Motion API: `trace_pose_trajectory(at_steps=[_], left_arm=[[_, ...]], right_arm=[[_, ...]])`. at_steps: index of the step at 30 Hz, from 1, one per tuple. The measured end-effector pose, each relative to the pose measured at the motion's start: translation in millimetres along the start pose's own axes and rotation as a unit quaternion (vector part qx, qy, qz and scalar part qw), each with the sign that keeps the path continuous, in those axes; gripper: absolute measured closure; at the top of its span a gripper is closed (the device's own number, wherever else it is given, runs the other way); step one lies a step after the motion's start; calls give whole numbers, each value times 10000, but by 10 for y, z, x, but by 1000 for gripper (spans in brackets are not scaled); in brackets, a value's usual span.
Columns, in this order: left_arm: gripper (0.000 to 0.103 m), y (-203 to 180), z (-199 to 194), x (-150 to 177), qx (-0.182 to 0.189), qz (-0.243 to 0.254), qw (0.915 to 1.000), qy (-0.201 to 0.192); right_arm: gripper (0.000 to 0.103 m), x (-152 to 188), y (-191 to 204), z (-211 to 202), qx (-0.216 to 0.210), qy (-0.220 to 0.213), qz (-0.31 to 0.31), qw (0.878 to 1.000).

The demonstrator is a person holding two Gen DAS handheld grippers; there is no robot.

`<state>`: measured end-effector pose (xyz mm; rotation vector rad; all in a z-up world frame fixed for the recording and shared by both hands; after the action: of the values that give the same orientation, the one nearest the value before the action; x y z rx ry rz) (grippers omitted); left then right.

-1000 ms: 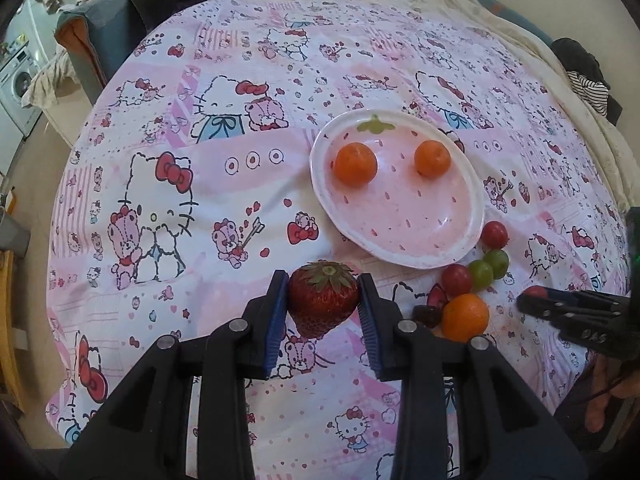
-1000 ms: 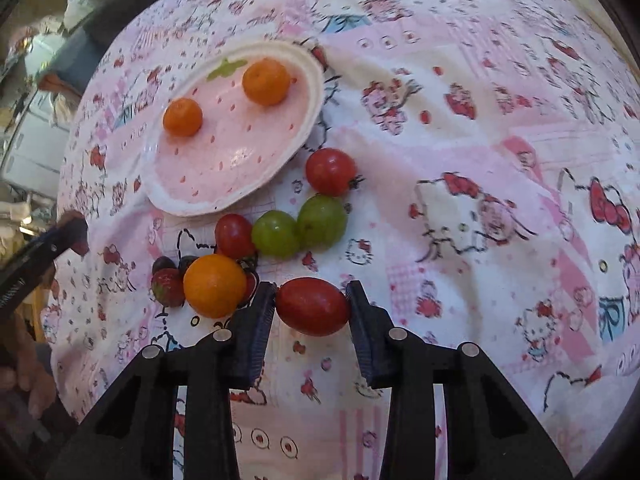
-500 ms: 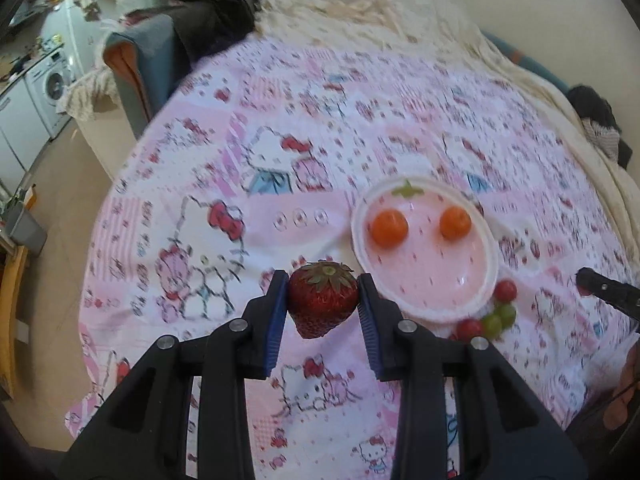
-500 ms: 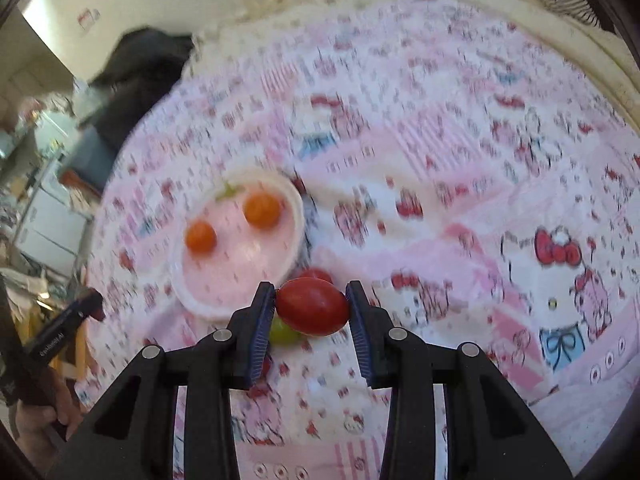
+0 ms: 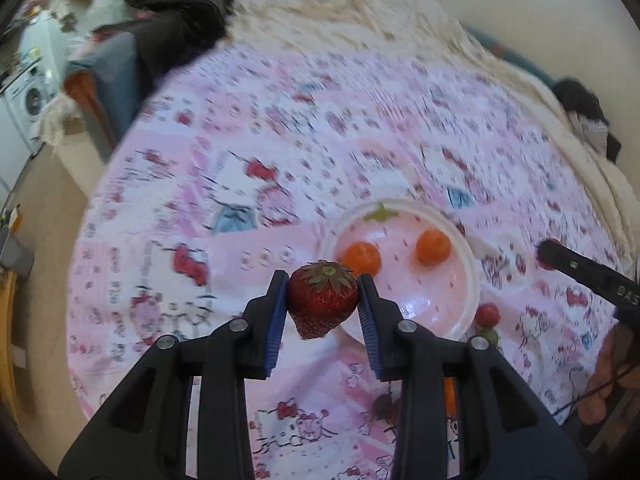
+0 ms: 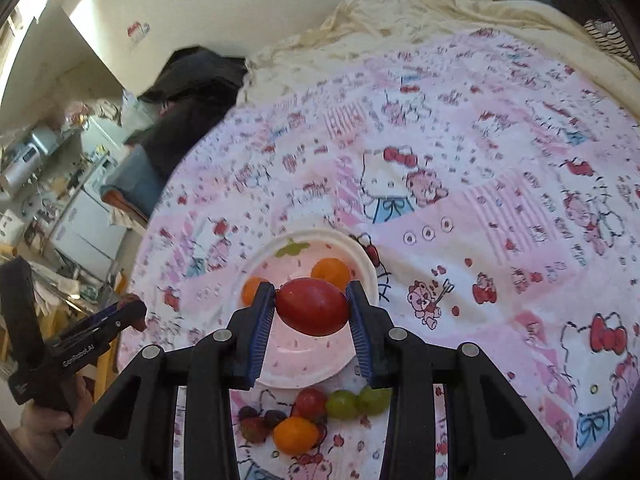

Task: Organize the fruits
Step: 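Place the strawberry on the plate with the left tool while the right tool places the tomato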

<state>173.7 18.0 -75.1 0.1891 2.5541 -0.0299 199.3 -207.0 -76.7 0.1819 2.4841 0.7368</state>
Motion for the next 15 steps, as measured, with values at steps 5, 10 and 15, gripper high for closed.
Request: trace_pose_trajectory(at_steps=[5,10,15], left_arm=[[72,-256,424,46,310,264,9977,539],[73,-486,753,87,400,542,9933,939],[72,-627,984,120,362,762,9898,1152]], right_arm=[[64,95,-152,375,35,591,321,9977],[64,87,-197,632,-4,896,372,9953],[64,107,-205,884,124,1137,232,9932]])
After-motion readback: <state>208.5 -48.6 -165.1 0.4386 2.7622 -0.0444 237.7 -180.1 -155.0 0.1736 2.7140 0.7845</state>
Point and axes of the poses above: each gripper's, at about its wrist camera, not at the fingertips, and z roughly the way its jaws point, y to its left, x to its underside, the point moved 7 cm from there along z, roughly the way its jaws point, and after that the axes turned 11 degrees about z, right-handed, at the moved point
